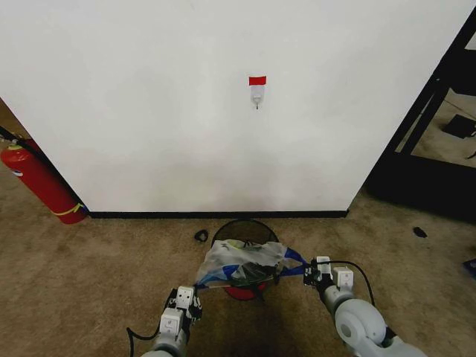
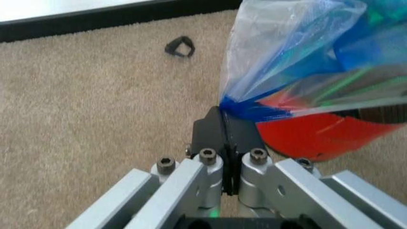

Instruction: Pick up the garbage bag from the wall and place it over the trash bin.

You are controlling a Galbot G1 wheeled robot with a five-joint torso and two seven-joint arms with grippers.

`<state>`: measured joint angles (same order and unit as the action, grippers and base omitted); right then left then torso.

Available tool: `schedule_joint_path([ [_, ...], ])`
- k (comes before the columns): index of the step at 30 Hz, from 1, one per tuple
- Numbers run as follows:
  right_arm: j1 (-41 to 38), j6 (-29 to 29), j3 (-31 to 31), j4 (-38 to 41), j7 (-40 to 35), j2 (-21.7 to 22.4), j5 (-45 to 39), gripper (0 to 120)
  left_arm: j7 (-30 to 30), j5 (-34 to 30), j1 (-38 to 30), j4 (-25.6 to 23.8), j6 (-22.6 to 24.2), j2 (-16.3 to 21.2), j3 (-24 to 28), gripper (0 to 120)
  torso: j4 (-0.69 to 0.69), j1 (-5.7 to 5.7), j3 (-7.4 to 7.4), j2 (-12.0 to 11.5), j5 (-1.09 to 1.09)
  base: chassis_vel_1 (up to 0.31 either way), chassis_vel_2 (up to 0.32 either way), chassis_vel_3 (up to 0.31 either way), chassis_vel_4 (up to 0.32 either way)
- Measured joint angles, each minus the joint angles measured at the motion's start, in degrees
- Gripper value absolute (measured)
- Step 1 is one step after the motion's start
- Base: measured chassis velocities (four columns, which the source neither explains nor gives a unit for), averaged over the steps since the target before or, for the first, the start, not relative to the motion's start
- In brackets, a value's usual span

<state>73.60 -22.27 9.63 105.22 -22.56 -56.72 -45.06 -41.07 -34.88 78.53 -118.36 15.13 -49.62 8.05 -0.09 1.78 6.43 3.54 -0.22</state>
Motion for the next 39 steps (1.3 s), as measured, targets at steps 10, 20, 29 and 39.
schedule_joint_path([
  [10,-2.04,1.54,-0.83,-2.03,-0.7,-1.21,-0.46,0,2.11,1.28,0.68,-0.1,-0.3,-0.45,0.38,6,0.01,0.0,0.0,0.0,0.0,0.0,0.0,0.0,0.0],
  [20,2.55,6.02,1.01,2.37,0.72,0.95,2.61,30,4.14,8.26,6.65,-6.34,-0.41,1.7,-3.62,45,-0.01,0.0,-0.01,0.0,0.01,0.0,0.0,0.0,0.0],
  [29,7.56,11.85,2.72,5.0,7.22,2.35,6.57,60,5.69,17.08,15.38,-10.27,-4.72,2.19,-7.26,75,0.01,-0.01,-0.01,0.0,0.01,0.0,0.0,0.0,0.0],
  [39,12.07,16.51,4.95,8.19,9.47,3.61,10.45,96,7.75,21.09,20.8,-16.17,-9.26,2.33,-11.15,100,0.01,-0.01,-0.01,0.0,0.0,0.0,0.0,0.0,0.0],
])
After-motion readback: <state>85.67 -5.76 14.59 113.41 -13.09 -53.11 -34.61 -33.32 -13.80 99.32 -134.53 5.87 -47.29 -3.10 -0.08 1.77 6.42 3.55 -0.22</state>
